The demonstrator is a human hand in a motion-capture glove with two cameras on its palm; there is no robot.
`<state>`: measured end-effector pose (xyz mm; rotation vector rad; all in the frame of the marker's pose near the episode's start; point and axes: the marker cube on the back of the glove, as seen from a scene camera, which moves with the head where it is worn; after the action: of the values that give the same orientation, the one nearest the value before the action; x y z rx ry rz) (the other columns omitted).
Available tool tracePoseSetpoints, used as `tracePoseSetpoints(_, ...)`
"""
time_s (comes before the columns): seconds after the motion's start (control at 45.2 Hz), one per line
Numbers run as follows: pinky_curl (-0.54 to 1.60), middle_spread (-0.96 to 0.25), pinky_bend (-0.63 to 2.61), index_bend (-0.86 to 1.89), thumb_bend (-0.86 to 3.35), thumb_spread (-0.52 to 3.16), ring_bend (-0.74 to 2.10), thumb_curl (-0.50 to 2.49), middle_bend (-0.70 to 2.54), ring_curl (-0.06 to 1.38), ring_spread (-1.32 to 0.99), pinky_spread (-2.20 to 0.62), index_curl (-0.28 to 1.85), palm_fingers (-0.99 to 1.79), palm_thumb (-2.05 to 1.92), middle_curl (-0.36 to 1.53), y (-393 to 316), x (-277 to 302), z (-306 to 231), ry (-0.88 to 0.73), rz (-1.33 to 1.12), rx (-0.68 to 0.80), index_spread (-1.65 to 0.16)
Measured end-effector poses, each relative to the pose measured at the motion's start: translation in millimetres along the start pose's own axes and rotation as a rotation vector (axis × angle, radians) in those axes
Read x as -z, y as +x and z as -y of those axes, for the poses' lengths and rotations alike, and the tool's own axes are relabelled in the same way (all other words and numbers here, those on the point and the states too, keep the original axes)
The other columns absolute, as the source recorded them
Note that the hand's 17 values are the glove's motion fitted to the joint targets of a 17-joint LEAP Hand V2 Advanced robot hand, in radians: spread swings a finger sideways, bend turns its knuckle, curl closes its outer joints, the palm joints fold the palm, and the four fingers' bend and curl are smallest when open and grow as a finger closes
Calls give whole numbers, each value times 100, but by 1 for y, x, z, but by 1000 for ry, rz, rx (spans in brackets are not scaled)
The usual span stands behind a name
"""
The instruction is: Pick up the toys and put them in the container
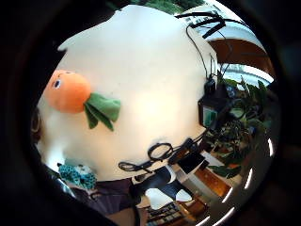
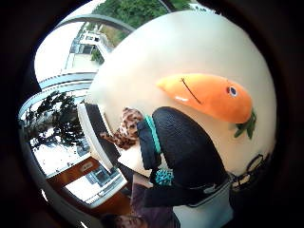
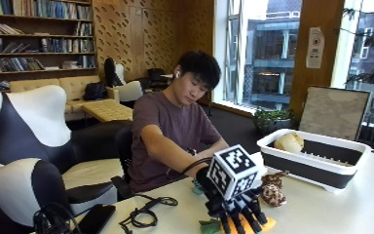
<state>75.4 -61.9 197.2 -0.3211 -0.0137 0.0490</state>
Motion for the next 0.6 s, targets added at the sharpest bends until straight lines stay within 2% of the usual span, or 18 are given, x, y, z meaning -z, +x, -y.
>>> tracePoseSetpoints(0.111, 30, -13, 71, 10, -2, 130, 38, 10, 14, 19, -6, -1, 16, -22, -3, 24, 3, -46, 13, -86, -25, -3, -22)
tracePoseSetpoints(0.199, 31, -11, 73, 9, 0, 129, 37, 13, 14, 19, -7, -2, 16, -19, 3, 24, 2, -64, 19, 44, -3, 8, -22)
tracePoseSetpoints(0.244, 31, -10, 75, 14, 3, 129, 43, 16, 18, 21, -9, -4, 17, 3, 8, 25, 1, -66, 22, 166, 24, 14, -22)
tracePoseSetpoints(0.266, 31, -10, 75, 14, 3, 129, 45, 16, 18, 21, -10, -5, 17, 3, 9, 26, 1, -66, 22, 214, 37, 17, -22)
tracePoseSetpoints(0.288, 31, -12, 73, 21, 4, 130, 51, 17, 24, 23, -12, -8, 19, 24, 12, 28, 1, -65, 23, 248, 48, 20, -23)
tracePoseSetpoints(0.376, 27, -19, 73, 19, 10, 132, 73, 21, 42, 24, -24, -20, 17, 83, 24, 32, -3, -63, 22, 316, 86, 42, -24)
tracePoseSetpoints(0.421, 27, -22, 71, 19, 11, 134, 81, 23, 46, 27, -27, -24, 18, 89, 28, 34, -5, -59, 22, 340, 95, 47, -25)
tracePoseSetpoints(0.487, 33, -26, 79, 19, 19, 126, 97, 31, 53, 35, -31, -29, 20, 112, 45, 39, -8, -51, 21, 364, 100, 48, -26)
tracePoseSetpoints(0.532, 35, -28, 83, 26, 21, 117, 100, 36, 58, 38, -34, -32, 23, 116, 54, 42, -11, -44, 19, 383, 112, 54, -27)
tracePoseSetpoints(0.554, 37, -29, 84, 23, 20, 116, 103, 36, 57, 41, -34, -33, 23, 110, 54, 42, -13, -39, 17, 393, 121, 60, -27)
tracePoseSetpoints(0.598, 38, -31, 82, 39, 22, 107, 105, 40, 69, 43, -37, -34, 29, 125, 59, 48, -17, -26, 12, 418, 140, 77, -29)
